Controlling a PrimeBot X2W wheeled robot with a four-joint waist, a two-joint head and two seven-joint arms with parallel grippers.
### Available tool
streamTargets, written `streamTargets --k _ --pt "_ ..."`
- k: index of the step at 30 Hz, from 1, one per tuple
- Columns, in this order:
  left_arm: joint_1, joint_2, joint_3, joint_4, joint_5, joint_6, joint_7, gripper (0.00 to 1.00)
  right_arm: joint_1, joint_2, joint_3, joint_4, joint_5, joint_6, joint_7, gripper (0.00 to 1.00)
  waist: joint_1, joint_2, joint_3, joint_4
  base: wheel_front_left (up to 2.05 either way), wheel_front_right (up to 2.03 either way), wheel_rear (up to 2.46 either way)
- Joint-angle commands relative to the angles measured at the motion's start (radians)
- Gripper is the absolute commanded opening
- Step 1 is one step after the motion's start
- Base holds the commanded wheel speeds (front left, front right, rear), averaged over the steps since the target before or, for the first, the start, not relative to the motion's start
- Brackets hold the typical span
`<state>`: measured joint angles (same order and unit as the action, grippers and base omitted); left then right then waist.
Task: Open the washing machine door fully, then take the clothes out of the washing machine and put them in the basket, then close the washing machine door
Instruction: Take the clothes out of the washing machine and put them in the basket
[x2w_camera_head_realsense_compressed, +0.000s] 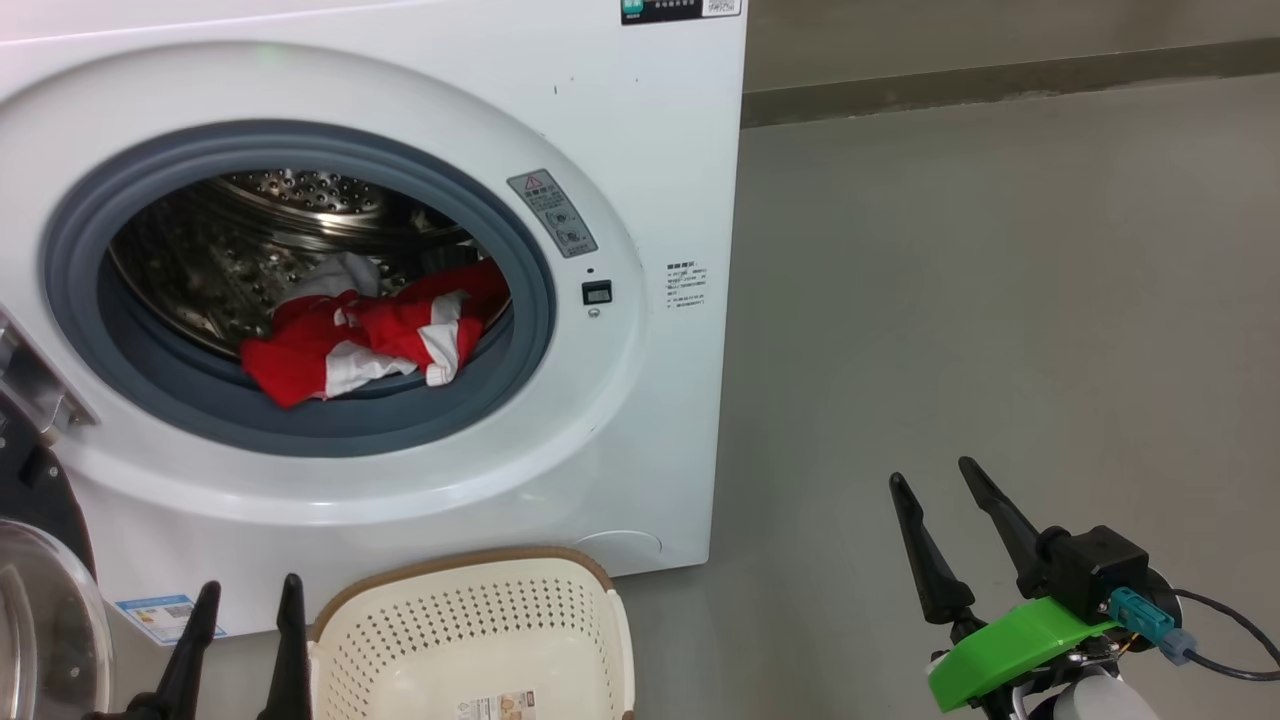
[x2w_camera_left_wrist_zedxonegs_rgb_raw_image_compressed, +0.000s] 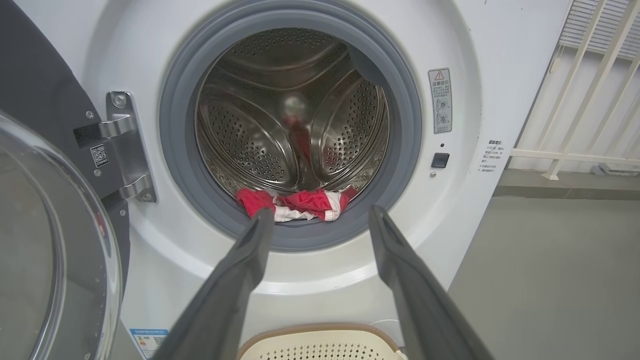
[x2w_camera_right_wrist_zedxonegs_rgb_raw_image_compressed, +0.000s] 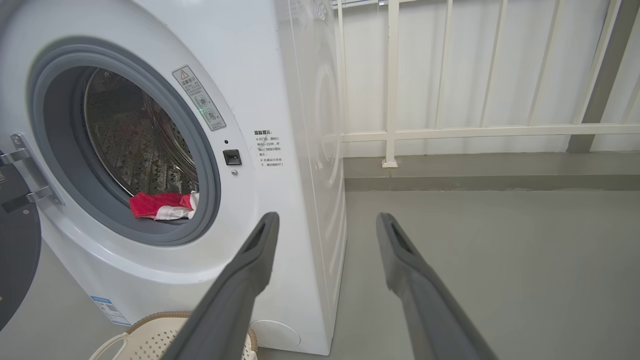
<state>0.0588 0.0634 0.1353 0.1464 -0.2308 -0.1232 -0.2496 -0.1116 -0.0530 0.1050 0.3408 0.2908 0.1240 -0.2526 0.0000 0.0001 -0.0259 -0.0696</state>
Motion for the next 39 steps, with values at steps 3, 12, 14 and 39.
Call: streamTargets --k 3,12,14,39 --pt "-0.027 0.004 0.041 -0.035 -0.015 -0.002 -0.012 1.0 -0.02 -0.001 0.018 -0.025 0.009 0.007 -0.009 1.0 0.0 -0.0001 0.006 0.001 0.0 0.0 0.0" --pt "-0.048 -0.002 0.035 -0.017 -0.021 -0.003 -0.012 1.0 -0.021 -0.001 0.002 -0.029 0.009 0.007 -0.009 1.0 0.0 -0.0001 0.025 0.013 0.0 0.0 0.0" --pt "-0.064 -0.002 0.033 -0.005 -0.014 0.003 -0.012 1.0 -0.021 0.0 -0.004 -0.032 0.007 0.007 -0.009 1.0 0.0 -0.0001 0.032 0.019 0.0 0.0 0.0" --pt "-0.516 0.019 -0.048 0.216 0.038 0.027 -0.012 1.0 -0.107 -0.014 -0.064 -0.091 -0.005 0.007 -0.009 1.0 0.0 -0.0001 0.265 0.067 0.0 0.0 0.0"
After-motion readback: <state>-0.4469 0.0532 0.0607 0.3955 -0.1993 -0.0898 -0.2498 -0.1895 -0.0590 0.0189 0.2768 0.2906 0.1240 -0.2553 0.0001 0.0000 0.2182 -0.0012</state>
